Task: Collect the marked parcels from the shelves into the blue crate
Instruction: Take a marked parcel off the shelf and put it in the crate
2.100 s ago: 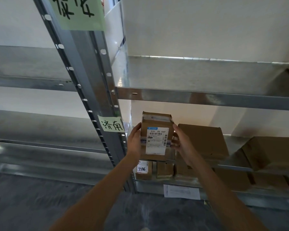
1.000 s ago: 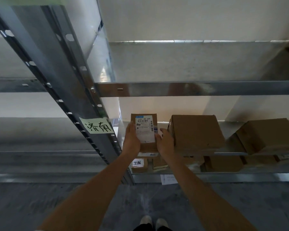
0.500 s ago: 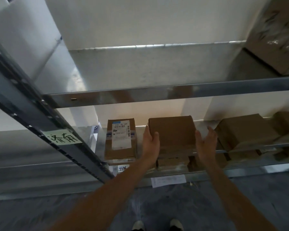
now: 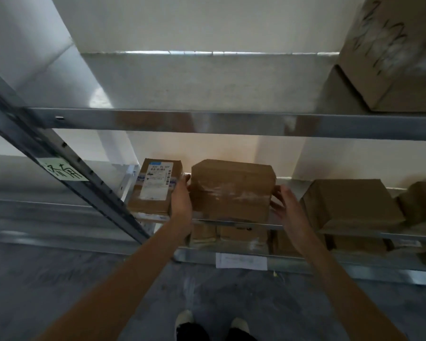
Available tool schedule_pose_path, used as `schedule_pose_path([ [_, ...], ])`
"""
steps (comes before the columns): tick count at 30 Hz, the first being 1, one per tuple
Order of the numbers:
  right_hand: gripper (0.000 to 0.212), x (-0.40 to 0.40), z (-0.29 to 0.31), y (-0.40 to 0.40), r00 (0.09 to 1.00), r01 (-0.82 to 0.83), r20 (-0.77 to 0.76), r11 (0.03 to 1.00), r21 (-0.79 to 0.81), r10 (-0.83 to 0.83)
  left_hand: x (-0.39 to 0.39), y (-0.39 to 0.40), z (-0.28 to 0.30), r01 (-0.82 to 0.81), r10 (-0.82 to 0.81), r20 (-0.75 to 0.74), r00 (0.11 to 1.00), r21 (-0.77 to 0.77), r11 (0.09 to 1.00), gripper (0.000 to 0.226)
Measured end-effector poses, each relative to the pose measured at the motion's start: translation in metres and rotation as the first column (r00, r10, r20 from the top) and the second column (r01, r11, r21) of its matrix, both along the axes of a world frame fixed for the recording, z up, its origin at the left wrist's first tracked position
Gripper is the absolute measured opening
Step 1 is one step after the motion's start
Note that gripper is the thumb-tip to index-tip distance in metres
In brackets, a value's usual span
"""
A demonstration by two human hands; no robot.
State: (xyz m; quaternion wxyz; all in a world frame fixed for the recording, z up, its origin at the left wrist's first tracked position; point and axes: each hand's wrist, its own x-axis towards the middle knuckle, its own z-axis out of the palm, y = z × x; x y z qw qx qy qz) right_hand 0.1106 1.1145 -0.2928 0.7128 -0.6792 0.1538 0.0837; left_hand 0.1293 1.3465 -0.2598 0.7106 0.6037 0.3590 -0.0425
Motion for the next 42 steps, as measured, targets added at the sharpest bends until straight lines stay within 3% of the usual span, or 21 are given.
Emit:
schedule_pose_path([
  [2,0.057,-0.002,0.012,-0.004,1.0,-0.02,-0.005,0.997,0.079,0.021,-0.004,0.0,0.008,-0.019,0.018,0.038,0.999,0.024,1.0,0.031],
  [4,0.063,-0.003,0.022,-0.005,0.999,-0.038,-0.006,0.998,0.056,0.039,-0.009,-0.001,0.008,-0.012,0.009,0.093,0.996,0.031,0.999,0.025],
  [11,0.03,-0.007,0.043,0.007,0.984,-0.167,0.035,0.978,-0.122,0.173,-0.015,0.004,0.012,0.029,-0.032,0.115,0.993,0.026,0.999,0.024],
  [20,0.035,-0.003,0.044,0.021,0.992,-0.122,0.015,0.985,-0.121,0.124,-0.018,0.009,0.01,0.109,-0.111,0.109,0.988,0.021,0.994,0.025],
  [22,0.033,-0.001,0.045,0.023,0.992,-0.124,0.014,0.985,-0.12,0.126,-0.023,0.009,0.009,0.136,-0.13,0.13,0.983,-0.037,0.99,0.034],
  [26,0.043,0.01,0.061,0.019,0.986,-0.102,0.104,0.967,-0.234,0.129,-0.03,0.016,0.011,0.241,-0.232,0.128,0.964,-0.062,0.968,0.084],
  [31,0.046,0.014,0.069,0.026,0.964,0.077,0.264,0.936,-0.343,0.018,-0.033,0.012,0.008,0.318,-0.306,0.135,0.942,-0.076,0.945,0.08],
  [33,0.044,0.012,0.067,0.03,0.943,0.15,0.33,0.946,-0.289,-0.049,-0.032,0.01,0.005,0.316,-0.302,0.139,0.943,-0.091,0.945,0.075],
  [36,0.061,0.011,0.065,0.039,0.914,0.272,0.34,0.957,-0.104,-0.222,-0.037,0.005,0.004,0.349,-0.322,0.181,0.929,-0.146,0.926,0.067],
  [39,0.07,0.01,0.059,0.056,0.913,0.357,0.153,0.922,0.152,-0.379,-0.046,-0.007,0.001,0.36,-0.322,0.206,0.924,-0.189,0.913,0.068],
  [42,0.064,-0.006,0.04,0.071,0.953,0.297,0.008,0.937,0.184,-0.304,-0.054,-0.017,-0.009,0.297,-0.248,0.217,0.944,-0.233,0.926,0.063],
])
